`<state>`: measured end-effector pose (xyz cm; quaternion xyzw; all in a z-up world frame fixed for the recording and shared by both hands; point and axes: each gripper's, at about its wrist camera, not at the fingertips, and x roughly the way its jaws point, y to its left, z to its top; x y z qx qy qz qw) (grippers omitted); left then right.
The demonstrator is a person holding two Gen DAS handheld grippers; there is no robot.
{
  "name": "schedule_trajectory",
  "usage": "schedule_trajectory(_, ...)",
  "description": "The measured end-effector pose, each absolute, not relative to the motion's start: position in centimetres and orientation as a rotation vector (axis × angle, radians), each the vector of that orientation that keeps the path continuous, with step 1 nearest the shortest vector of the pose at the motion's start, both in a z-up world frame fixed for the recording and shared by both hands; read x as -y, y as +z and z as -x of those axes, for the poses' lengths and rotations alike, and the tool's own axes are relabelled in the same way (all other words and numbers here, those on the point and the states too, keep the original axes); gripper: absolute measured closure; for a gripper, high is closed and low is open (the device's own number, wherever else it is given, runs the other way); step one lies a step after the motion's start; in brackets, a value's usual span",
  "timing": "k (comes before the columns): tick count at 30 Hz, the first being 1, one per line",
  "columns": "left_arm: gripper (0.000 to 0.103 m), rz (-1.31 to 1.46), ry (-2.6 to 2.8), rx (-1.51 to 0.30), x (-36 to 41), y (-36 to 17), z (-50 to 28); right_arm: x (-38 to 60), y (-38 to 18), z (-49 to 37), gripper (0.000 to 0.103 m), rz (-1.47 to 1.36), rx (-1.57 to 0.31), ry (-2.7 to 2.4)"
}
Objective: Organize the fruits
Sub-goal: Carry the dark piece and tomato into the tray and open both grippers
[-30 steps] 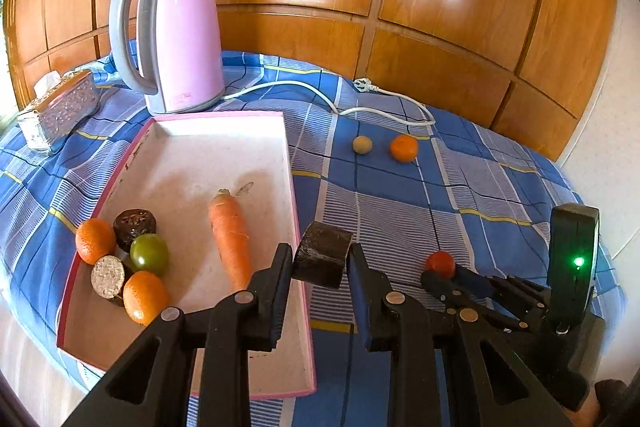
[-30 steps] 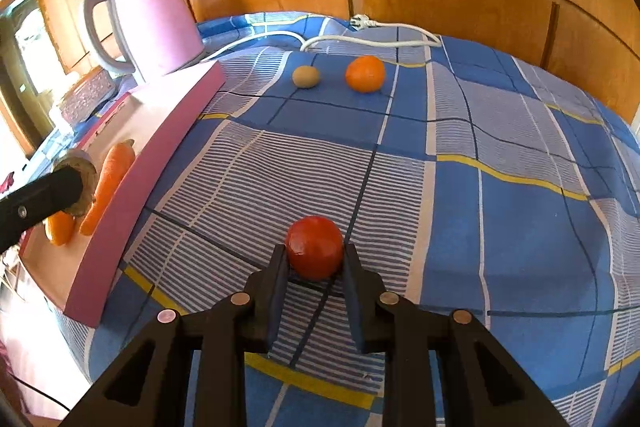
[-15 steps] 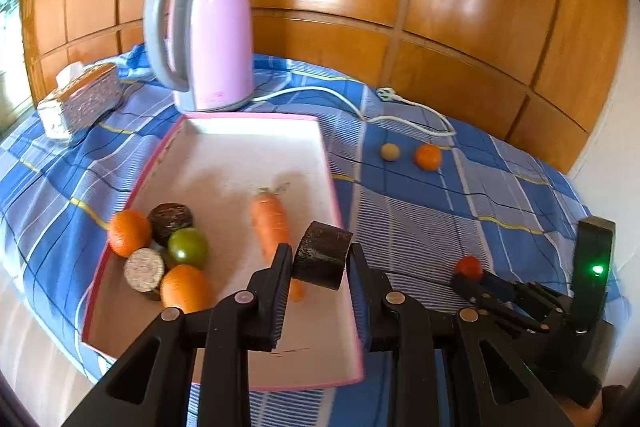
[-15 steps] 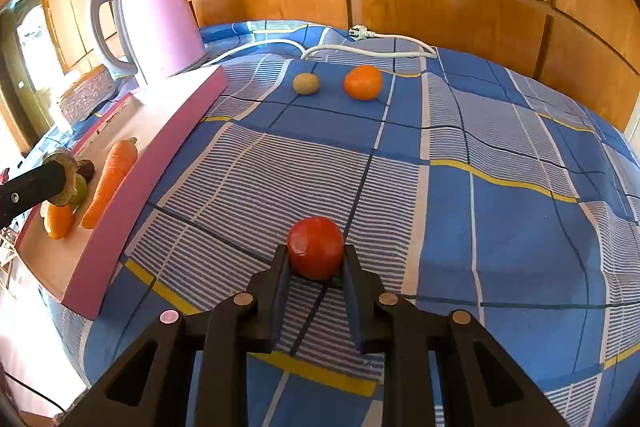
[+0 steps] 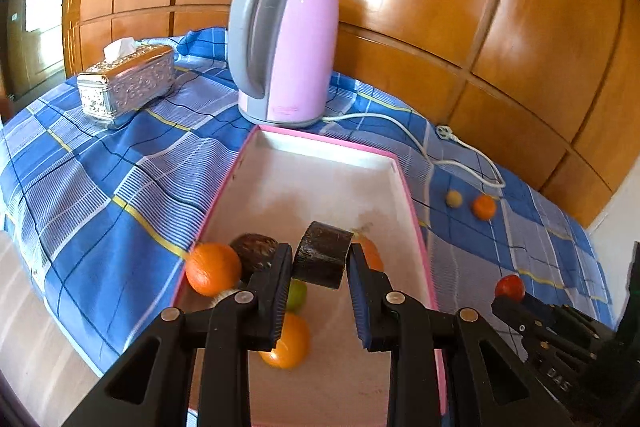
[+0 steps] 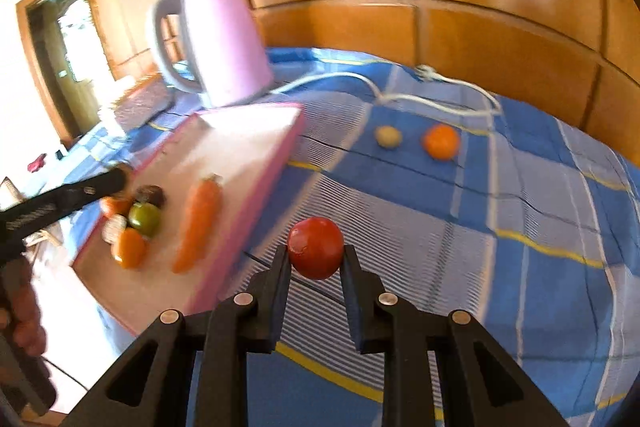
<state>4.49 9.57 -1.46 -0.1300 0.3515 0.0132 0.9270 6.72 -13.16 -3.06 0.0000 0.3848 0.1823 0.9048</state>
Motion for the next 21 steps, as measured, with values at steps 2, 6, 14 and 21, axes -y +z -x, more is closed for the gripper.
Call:
schedule_trajectory(2, 0.075, 0.267, 0.024, -0.720, -10.0, -1.4, -5.1, 12.1, -2.6, -7.1, 0.078, -0.001, -0.795, 0.412)
schedule_trajectory(6, 0.075, 0.270, 0.012, -0.713, -10.5, -1.2, -6.0, 9.6, -1.8, -7.8, 0.078, 0.011, -0.795, 0.475)
schedule_trajectory(14, 0.074, 0.259, -0.004, -0.729, -10.2, -1.8, -7.1, 6.4, -0.7, -10.3, 0.078, -0.011, -0.804, 0.533)
schedule_trajectory(21, 0.068, 0.258, 0.015, -0.756, -10.1, -2.7, -7.1, 4.4, -1.8, -13.1, 0.074, -0.011, -0.874, 0.522)
